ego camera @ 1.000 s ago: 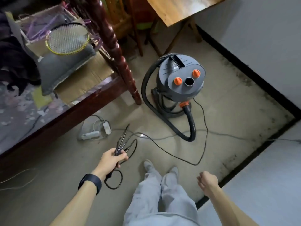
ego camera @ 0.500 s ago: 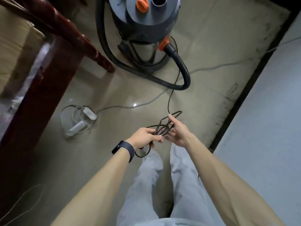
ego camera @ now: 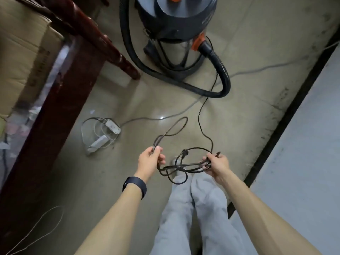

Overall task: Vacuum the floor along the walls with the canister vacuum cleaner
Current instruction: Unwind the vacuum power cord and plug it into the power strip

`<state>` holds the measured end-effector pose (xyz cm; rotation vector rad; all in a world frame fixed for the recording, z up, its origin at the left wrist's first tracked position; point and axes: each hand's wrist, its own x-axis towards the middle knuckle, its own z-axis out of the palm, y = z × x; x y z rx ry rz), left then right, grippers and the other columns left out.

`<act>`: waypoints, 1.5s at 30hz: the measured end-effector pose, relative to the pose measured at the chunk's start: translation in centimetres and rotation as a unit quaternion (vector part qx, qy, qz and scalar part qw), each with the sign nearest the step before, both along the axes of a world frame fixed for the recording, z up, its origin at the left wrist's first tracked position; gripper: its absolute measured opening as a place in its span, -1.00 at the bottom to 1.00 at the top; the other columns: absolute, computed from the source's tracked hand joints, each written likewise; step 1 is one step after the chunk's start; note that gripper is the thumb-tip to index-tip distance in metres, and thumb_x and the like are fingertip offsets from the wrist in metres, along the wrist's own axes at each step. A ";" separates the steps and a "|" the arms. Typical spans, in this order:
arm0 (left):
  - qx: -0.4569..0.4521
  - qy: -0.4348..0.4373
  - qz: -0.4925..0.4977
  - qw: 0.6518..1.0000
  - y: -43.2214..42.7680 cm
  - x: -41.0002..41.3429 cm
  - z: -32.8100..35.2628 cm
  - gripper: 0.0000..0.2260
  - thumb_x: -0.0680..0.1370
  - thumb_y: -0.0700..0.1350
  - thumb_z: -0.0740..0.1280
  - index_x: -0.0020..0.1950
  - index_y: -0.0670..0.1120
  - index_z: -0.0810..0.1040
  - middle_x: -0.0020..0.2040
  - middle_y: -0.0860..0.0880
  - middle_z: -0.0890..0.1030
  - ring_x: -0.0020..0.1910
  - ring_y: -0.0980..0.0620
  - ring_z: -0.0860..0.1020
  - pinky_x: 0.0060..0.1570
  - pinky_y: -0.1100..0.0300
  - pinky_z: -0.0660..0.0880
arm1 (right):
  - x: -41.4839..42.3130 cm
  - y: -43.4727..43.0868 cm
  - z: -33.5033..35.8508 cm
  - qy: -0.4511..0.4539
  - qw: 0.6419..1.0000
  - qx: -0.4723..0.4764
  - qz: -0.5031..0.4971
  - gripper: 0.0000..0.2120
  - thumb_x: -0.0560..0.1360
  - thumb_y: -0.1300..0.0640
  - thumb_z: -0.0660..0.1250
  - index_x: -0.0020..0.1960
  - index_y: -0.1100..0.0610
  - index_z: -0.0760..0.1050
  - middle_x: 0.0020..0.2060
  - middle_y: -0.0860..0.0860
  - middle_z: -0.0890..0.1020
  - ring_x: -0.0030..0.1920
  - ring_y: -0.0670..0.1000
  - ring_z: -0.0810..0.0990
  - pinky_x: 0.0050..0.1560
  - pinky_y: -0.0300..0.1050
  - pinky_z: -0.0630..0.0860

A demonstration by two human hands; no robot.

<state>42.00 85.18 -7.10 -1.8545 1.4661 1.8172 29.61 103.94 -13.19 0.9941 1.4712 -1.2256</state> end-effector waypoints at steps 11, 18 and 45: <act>-0.193 -0.079 -0.022 0.978 -10.7 9.6 -0.7 -0.82 0.65 -0.06 0.25 0.09 -0.07 0.61 -0.33 -0.05 0.50 -0.40 0.00 0.50 -0.38 0.29 0.46 | 7.6 -5.3 -4.0 -0.026 0.997 0.039 0.065 -0.86 0.66 0.20 0.30 -0.07 0.18 0.44 -0.32 0.11 0.54 -0.54 -0.04 0.57 -0.56 -0.24 0.50; -0.336 -0.083 -0.285 0.894 -20.6 14.1 -4.9 -0.81 0.63 0.01 0.27 0.13 0.00 0.63 -0.12 0.02 0.64 -0.05 -0.05 0.56 -0.14 0.25 0.28 | 16.8 -11.0 -8.7 -0.027 0.979 0.108 0.170 -0.73 0.63 0.09 0.24 -0.21 0.16 0.40 -0.35 0.10 0.45 -0.46 0.02 0.28 -0.40 -0.30 0.24; 0.099 -0.002 -0.110 0.989 -21.0 24.2 -14.6 -0.89 0.65 -0.17 0.26 0.07 -0.14 0.58 -0.27 -0.03 0.57 -0.46 0.13 0.47 -0.42 0.34 0.42 | 33.1 -23.5 -10.8 -0.025 0.950 0.001 0.311 -0.77 0.64 -0.06 0.17 -0.14 0.01 0.38 -0.28 -0.03 0.48 -0.33 -0.03 0.41 -0.32 -0.18 0.31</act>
